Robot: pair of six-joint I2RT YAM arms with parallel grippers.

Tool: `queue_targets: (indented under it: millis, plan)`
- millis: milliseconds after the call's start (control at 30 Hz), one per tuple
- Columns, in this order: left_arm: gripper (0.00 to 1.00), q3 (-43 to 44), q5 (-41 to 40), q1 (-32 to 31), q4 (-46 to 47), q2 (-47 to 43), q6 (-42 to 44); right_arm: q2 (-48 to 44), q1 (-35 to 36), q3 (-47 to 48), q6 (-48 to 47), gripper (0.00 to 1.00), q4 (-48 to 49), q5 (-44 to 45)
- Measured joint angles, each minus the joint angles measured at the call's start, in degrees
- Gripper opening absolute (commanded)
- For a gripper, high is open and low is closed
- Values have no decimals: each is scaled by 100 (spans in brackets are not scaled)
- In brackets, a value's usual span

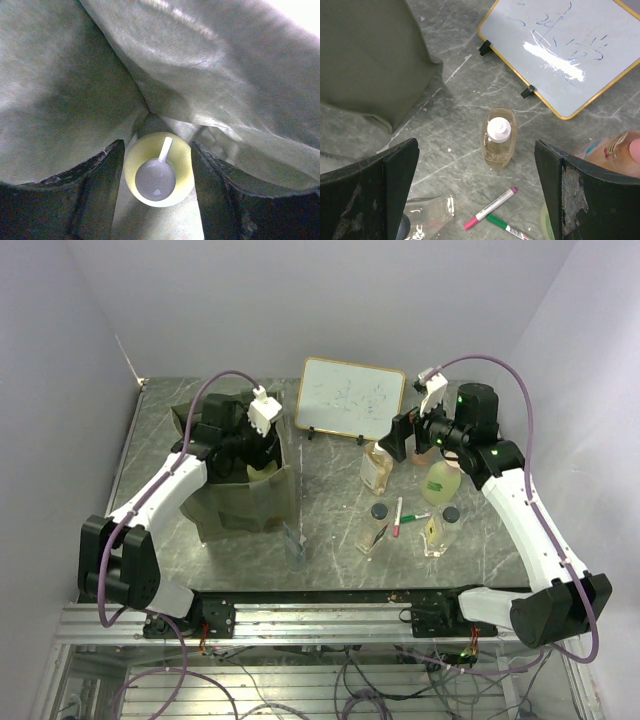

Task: Place the personal care products into the canvas bag
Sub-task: Place the care product in the canvas bag, then pick up the care product from the center of the board.

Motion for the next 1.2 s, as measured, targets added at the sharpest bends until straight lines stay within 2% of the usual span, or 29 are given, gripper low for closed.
queue_targets:
  millis: [133,267,333,800,1000,1200]
  plan:
    - [75,208,4,0,-149,-83,107,-57,-7,-76,-35,100,-13,55]
    - [92,345,4,0,-293,-166,201,-61,-7,-157,-103,100,-48,114]
    - [94,437,0,0,-415,-214,264,-61,-7,-184,-133,100,-66,166]
    - [95,1233,-407,0,-1567,-866,1023,-61,-11,-184,-411,100,-164,321]
    - [95,1805,-756,0,-1961,-1187,1154,-61,-11,-184,-485,100,-181,378]
    - [95,2677,-645,-39,-2306,-1241,1084,-68,-11,-184,-422,100,-168,415]
